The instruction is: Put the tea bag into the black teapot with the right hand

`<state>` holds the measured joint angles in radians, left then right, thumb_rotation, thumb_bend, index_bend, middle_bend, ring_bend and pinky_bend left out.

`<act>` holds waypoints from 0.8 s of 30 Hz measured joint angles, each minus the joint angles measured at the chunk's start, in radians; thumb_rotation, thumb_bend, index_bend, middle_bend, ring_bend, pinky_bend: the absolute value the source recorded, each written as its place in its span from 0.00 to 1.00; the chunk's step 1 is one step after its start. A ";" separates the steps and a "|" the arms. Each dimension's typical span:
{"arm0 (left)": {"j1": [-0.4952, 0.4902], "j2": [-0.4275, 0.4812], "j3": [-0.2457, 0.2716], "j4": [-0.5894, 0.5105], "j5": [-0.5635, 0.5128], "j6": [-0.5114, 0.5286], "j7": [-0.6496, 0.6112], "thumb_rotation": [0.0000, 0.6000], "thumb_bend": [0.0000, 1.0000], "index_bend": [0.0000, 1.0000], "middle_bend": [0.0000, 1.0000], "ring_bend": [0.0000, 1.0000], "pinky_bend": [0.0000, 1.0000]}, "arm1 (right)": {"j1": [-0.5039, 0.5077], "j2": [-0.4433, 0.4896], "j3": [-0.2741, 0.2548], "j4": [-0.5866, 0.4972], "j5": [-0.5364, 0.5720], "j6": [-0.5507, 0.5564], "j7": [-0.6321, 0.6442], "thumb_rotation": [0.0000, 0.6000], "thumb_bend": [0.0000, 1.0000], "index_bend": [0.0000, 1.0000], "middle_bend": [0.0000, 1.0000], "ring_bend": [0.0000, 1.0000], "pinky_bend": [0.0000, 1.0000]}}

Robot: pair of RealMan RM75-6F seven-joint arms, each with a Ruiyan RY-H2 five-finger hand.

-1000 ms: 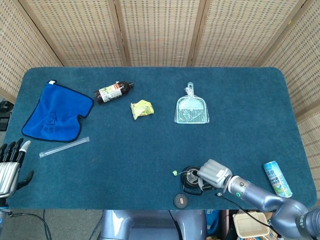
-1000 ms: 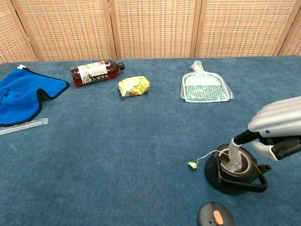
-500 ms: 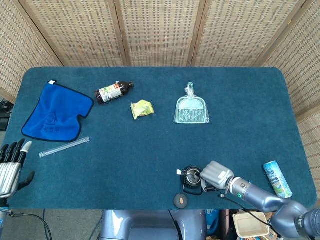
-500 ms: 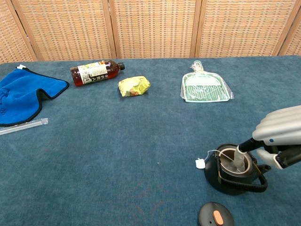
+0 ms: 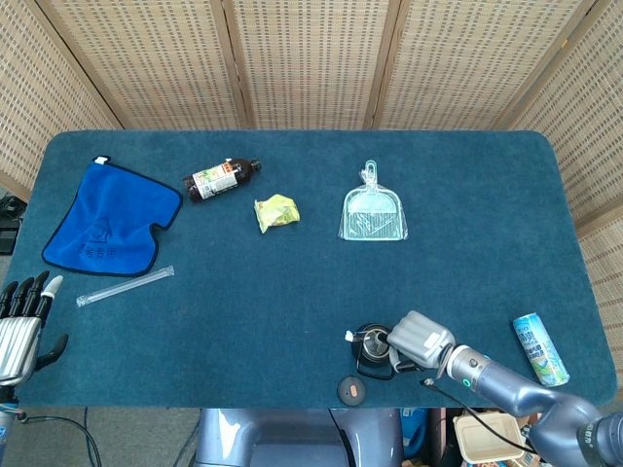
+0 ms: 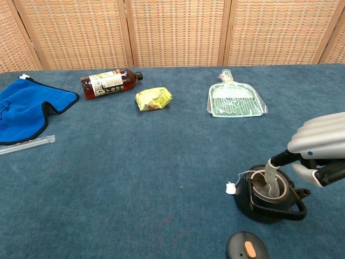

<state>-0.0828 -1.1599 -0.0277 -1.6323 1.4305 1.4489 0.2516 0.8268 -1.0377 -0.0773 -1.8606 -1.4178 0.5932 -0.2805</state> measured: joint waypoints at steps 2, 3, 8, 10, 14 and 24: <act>0.000 -0.001 0.000 0.001 0.000 0.000 -0.001 1.00 0.35 0.00 0.00 0.00 0.00 | -0.003 0.008 0.003 -0.009 -0.002 0.012 0.000 0.00 0.97 0.26 1.00 1.00 1.00; 0.000 -0.001 0.000 0.002 0.000 -0.001 -0.002 1.00 0.35 0.00 0.00 0.00 0.00 | -0.005 0.013 0.004 -0.013 -0.003 0.017 0.001 0.00 0.97 0.26 1.00 1.00 1.00; 0.002 0.000 0.000 0.003 0.000 0.003 -0.004 1.00 0.35 0.00 0.00 0.00 0.00 | -0.023 0.037 0.017 -0.031 -0.012 0.073 0.011 0.00 0.97 0.26 1.00 1.00 1.00; 0.003 0.000 0.000 0.003 -0.001 0.004 -0.006 1.00 0.35 0.00 0.00 0.00 0.00 | -0.038 0.046 0.024 -0.035 -0.016 0.110 0.019 0.00 0.97 0.26 1.00 1.00 1.00; 0.004 -0.001 0.001 0.006 -0.002 0.005 -0.008 1.00 0.35 0.00 0.00 0.00 0.00 | -0.079 0.054 0.038 -0.032 -0.021 0.201 0.035 0.00 0.97 0.26 0.98 1.00 1.00; 0.006 -0.004 -0.001 0.008 -0.003 0.010 -0.009 1.00 0.35 0.00 0.00 0.00 0.00 | -0.224 0.015 0.079 0.006 -0.028 0.496 0.041 0.00 0.73 0.26 0.68 0.72 0.86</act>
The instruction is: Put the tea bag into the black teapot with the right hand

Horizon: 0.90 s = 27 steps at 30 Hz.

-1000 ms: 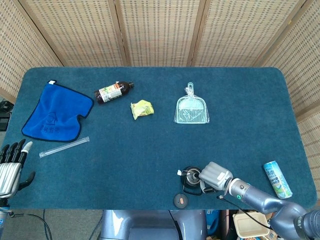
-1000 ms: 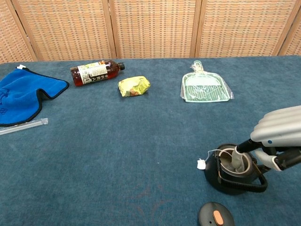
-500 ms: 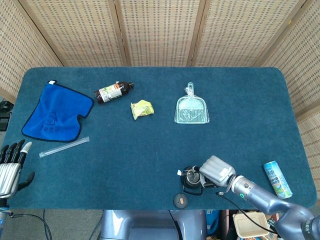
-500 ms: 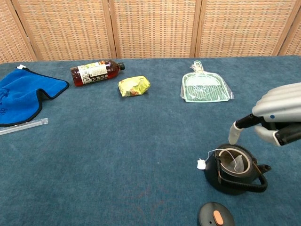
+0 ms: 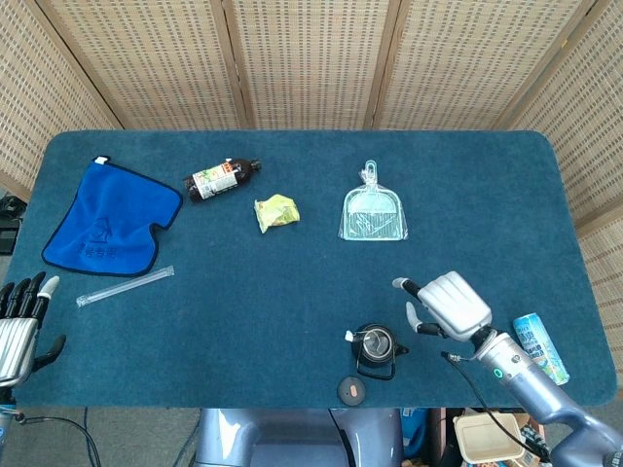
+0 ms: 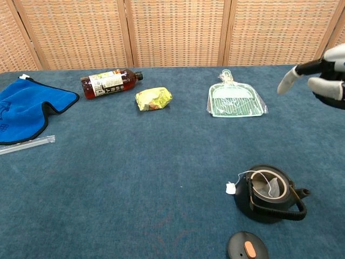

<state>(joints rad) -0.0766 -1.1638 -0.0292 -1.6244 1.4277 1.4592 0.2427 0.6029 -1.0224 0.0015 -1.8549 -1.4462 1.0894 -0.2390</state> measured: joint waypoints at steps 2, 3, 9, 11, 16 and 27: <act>0.000 -0.001 -0.001 0.001 0.001 0.002 -0.002 1.00 0.35 0.00 0.00 0.00 0.00 | -0.038 -0.021 0.011 0.012 0.000 0.073 -0.005 0.00 0.71 0.26 0.61 0.65 0.81; 0.001 -0.002 -0.001 0.001 0.001 0.004 -0.003 1.00 0.35 0.00 0.00 0.00 0.00 | -0.054 -0.031 0.015 0.018 0.000 0.102 -0.009 0.00 0.70 0.26 0.57 0.62 0.78; 0.007 -0.003 -0.004 0.003 0.009 0.023 -0.006 1.00 0.35 0.00 0.00 0.00 0.00 | -0.161 -0.093 0.042 0.040 0.012 0.270 -0.047 0.00 0.66 0.26 0.39 0.39 0.57; 0.009 -0.003 -0.004 0.003 0.014 0.033 -0.007 1.00 0.35 0.00 0.00 0.00 0.00 | -0.188 -0.109 0.047 0.046 0.018 0.307 -0.063 0.00 0.65 0.26 0.34 0.32 0.51; 0.015 -0.007 -0.006 0.005 0.024 0.050 -0.012 1.00 0.35 0.00 0.00 0.00 0.00 | -0.248 -0.142 0.052 0.059 0.037 0.366 -0.095 0.00 0.61 0.19 0.23 0.18 0.36; 0.019 -0.010 -0.004 -0.001 0.042 0.063 0.007 1.00 0.35 0.00 0.00 0.00 0.00 | -0.340 -0.187 0.041 0.106 0.045 0.436 -0.124 0.00 0.60 0.12 0.16 0.09 0.24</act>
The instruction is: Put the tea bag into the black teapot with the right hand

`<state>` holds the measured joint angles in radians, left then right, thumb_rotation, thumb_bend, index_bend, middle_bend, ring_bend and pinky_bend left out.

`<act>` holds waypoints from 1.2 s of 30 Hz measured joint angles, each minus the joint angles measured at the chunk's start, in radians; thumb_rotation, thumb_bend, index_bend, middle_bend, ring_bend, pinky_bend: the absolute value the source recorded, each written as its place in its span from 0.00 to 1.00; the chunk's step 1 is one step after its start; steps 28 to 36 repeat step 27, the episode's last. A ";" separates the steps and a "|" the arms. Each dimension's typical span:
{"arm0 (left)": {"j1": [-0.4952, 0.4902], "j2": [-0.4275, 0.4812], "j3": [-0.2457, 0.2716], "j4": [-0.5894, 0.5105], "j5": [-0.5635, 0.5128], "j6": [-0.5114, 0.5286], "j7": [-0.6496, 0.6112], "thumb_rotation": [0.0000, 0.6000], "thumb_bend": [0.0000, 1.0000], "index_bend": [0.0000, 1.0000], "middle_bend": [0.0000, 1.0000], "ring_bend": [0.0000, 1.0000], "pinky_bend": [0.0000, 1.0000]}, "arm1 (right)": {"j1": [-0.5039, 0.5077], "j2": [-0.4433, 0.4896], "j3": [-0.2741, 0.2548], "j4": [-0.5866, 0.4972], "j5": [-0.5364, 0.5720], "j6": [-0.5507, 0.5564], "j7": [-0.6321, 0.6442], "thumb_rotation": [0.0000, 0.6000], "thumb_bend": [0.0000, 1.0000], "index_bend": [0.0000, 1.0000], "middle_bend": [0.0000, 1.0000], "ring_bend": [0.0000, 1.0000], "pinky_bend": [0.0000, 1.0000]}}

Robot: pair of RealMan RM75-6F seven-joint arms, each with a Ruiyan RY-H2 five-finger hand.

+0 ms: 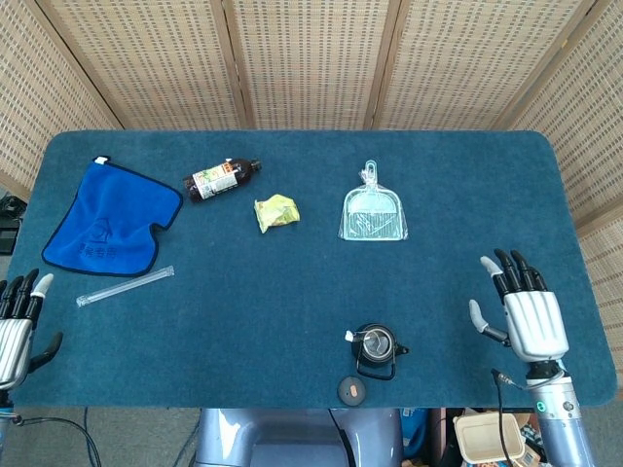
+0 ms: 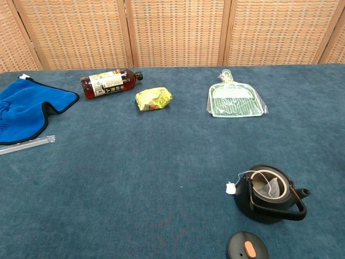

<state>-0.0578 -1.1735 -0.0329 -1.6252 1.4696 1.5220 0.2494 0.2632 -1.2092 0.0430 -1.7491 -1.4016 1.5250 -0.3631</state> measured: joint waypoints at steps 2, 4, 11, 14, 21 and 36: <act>0.000 0.001 0.001 -0.004 0.002 -0.001 0.004 1.00 0.35 0.00 0.00 0.00 0.00 | -0.010 -0.007 -0.004 0.007 -0.004 0.001 -0.001 0.00 0.60 0.12 0.16 0.08 0.24; -0.001 0.003 0.004 -0.009 0.008 -0.003 0.008 1.00 0.35 0.00 0.00 0.00 0.00 | -0.014 -0.010 -0.006 0.013 -0.005 -0.003 -0.002 0.00 0.60 0.12 0.15 0.08 0.24; -0.005 0.005 0.006 -0.017 0.022 -0.003 0.015 1.00 0.35 0.00 0.00 0.00 0.00 | -0.026 -0.015 0.007 0.021 -0.003 -0.012 -0.013 0.00 0.58 0.12 0.15 0.08 0.24; -0.010 0.004 0.007 -0.012 0.038 -0.005 0.009 1.00 0.35 0.00 0.00 0.00 0.00 | -0.032 -0.017 0.011 0.022 -0.006 -0.010 -0.019 0.00 0.58 0.12 0.15 0.08 0.24; -0.029 0.005 0.013 -0.012 0.088 -0.008 0.012 1.00 0.35 0.00 0.00 0.00 0.00 | -0.049 -0.017 0.016 0.018 -0.011 -0.010 -0.020 0.00 0.58 0.12 0.15 0.08 0.24; -0.031 0.003 0.016 -0.016 0.094 -0.010 0.016 1.00 0.35 0.00 0.00 0.00 0.00 | -0.055 -0.015 0.020 0.016 -0.014 -0.013 -0.016 0.00 0.57 0.12 0.15 0.08 0.24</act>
